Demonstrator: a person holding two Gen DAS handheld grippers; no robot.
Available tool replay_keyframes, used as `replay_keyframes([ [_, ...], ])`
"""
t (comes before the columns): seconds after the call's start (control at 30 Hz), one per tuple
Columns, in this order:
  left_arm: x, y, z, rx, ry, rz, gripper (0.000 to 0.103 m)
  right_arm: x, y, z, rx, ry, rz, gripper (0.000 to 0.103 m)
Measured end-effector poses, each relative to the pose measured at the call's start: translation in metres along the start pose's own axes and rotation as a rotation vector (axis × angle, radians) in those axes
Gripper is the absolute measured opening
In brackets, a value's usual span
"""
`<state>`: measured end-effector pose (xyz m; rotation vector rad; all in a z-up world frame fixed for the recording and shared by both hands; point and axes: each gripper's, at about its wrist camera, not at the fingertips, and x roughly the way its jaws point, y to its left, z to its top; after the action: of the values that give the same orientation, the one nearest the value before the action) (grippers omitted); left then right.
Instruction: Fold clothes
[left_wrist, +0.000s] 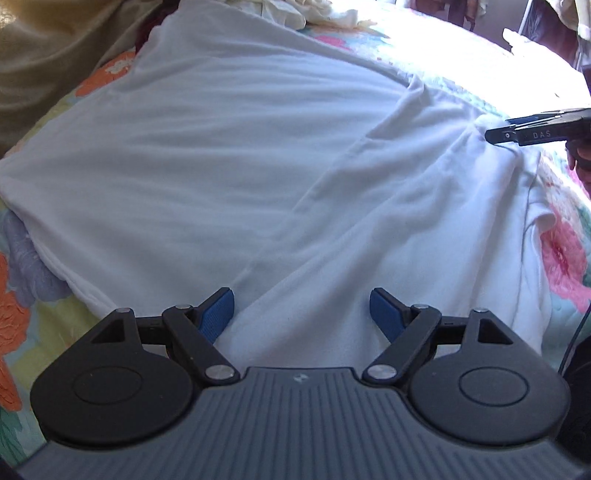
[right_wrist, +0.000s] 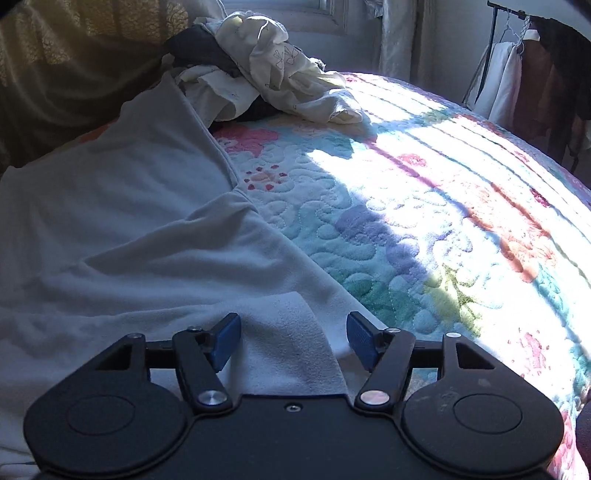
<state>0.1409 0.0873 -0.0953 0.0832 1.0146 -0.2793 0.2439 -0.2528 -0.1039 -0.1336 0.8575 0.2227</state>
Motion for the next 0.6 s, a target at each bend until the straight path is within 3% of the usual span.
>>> replay_keyframes([
  [0.03, 0.003, -0.001, -0.003, 0.004, 0.006, 0.005, 0.081, 0.009, 0.001, -0.001, -0.006, 0.035, -0.002, 0.068],
  [0.07, 0.002, -0.001, -0.006, 0.002, -0.013, 0.014, 0.078, 0.01, 0.003, -0.007, -0.002, 0.013, -0.014, 0.065],
  [0.1, -0.002, -0.004, -0.009, 0.003, -0.039, 0.038, 0.069, 0.007, 0.007, -0.01, -0.023, -0.024, -0.013, 0.045],
  [0.13, -0.005, -0.006, -0.011, 0.002, -0.063, 0.062, 0.034, 0.003, 0.011, -0.014, -0.046, -0.063, -0.011, 0.034],
  [0.17, -0.01, -0.009, -0.012, -0.004, -0.072, 0.08, 0.012, -0.001, 0.019, -0.016, -0.097, -0.091, -0.044, 0.013],
  [0.33, -0.029, -0.02, -0.016, -0.003, -0.139, 0.175, 0.006, -0.025, 0.046, -0.011, -0.253, -0.228, -0.122, 0.007],
  [0.47, -0.051, -0.009, -0.018, -0.091, -0.175, 0.241, 0.006, -0.053, 0.047, 0.014, -0.196, -0.398, -0.058, 0.006],
  [0.57, -0.057, -0.001, -0.024, -0.141, -0.159, 0.231, 0.01, -0.053, 0.046, 0.033, -0.156, -0.409, 0.007, 0.006],
  [0.6, -0.053, 0.003, -0.025, -0.16, -0.144, 0.26, 0.011, -0.045, 0.047, 0.039, -0.147, -0.391, 0.019, 0.006],
])
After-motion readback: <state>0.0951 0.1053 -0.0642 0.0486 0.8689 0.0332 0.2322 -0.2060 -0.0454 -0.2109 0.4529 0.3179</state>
